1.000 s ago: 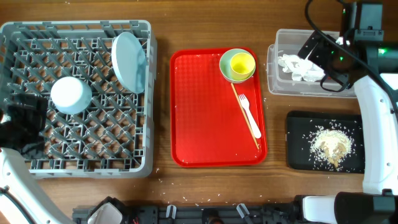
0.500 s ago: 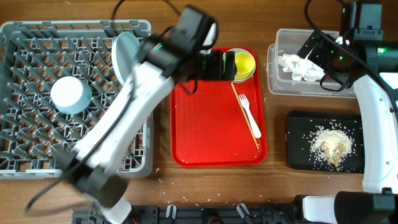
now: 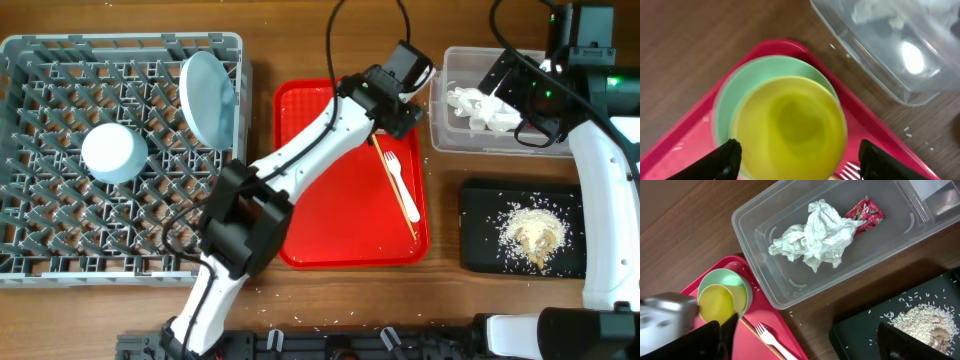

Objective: Sort waste into correct bins and load items into the dishwasher rack
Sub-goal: 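Reach the left gripper to the yellow cup on the tray and grasp, then carry the yellow cup into the rack and set it upside down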

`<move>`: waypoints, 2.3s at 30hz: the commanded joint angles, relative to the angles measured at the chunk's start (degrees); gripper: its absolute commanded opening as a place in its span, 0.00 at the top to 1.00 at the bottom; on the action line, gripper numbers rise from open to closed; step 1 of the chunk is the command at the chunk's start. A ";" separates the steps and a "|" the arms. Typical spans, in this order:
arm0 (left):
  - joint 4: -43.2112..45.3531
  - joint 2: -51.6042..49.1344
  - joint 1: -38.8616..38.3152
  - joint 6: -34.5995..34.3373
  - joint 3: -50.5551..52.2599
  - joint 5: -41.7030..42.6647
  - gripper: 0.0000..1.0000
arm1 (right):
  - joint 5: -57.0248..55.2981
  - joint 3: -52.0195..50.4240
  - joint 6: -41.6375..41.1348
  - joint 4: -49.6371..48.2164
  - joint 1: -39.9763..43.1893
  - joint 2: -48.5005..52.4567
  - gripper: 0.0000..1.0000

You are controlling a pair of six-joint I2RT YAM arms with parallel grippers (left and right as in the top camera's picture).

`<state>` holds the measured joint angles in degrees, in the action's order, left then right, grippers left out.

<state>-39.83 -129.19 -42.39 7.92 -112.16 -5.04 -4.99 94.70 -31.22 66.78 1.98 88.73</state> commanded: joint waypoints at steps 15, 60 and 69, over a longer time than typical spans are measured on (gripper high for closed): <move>1.99 -1.07 -1.84 0.66 3.58 5.84 0.69 | -0.55 0.07 -0.44 -0.11 0.02 0.31 0.00; -30.36 31.93 97.94 -8.37 50.49 84.15 0.96 | -0.55 0.07 -0.46 -0.11 0.02 0.31 0.00; -25.62 27.56 103.16 -8.37 50.82 80.63 0.96 | -0.55 0.07 -0.44 -0.11 0.02 0.31 0.00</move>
<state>-66.30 -101.16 59.16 -0.73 -61.58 76.75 -4.99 94.67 -31.22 66.83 1.98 88.73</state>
